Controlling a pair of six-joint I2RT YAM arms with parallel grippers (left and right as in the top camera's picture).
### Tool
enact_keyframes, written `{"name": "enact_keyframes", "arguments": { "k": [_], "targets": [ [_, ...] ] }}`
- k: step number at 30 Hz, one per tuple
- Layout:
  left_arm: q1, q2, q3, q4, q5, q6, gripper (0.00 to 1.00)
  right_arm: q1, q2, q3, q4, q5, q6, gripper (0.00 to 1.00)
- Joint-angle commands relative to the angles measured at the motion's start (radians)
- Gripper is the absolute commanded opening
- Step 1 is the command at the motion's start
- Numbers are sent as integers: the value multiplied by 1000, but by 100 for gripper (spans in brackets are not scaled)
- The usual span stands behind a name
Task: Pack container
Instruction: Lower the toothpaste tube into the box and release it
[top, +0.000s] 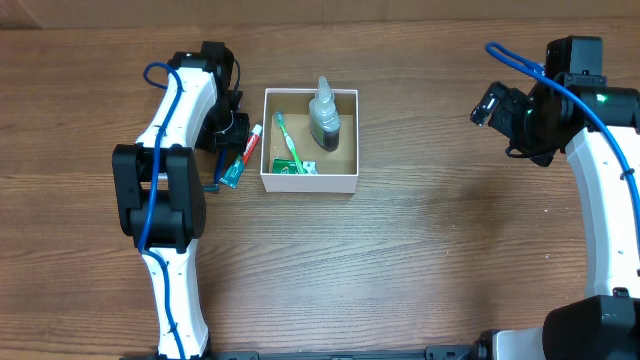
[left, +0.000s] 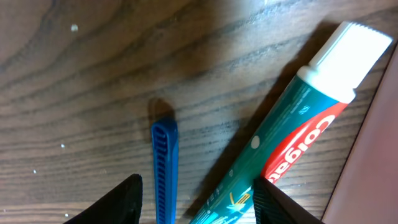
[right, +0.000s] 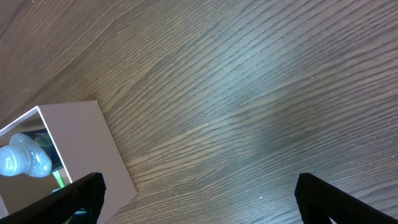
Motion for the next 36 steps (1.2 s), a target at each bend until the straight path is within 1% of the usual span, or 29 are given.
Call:
{"name": "enact_keyframes", "arguments": {
  "k": [1,3,5,9,12,15,20,23,26,28,31,36],
  "targets": [
    [-8,17,0,3,51,61,55,-2,-9,14,4,1,5,100],
    [-8,16,0,-11,82,74,54,-2,-9,14,4,1,5,100],
    [-11,16,0,-24,126,113,55,-2,-9,14,4,1,5,100],
    [-27,16,0,-25,126,140,56,-2,-9,14,4,1,5,100],
    [-33,16,0,-3,116,138,60,-2,-9,14,4,1,5,100],
    [-33,17,-6,25,82,73,58,-2,-9,14,4,1,5,100],
    [-32,18,-62,78,83,61,58,-2,-9,14,4,1,5,100],
    [-32,18,-92,98,86,61,49,-2,-9,14,4,1,5,100],
    [-32,18,-94,96,86,56,33,-2,-9,14,4,1,5,100],
    [-31,18,-93,93,85,22,23,-2,-9,14,4,1,5,100],
    [-31,17,-93,91,87,-27,15,-2,-9,14,4,1,5,100],
    [-31,-18,-93,66,97,-44,4,-2,-9,14,4,1,5,100]
  ]
}}
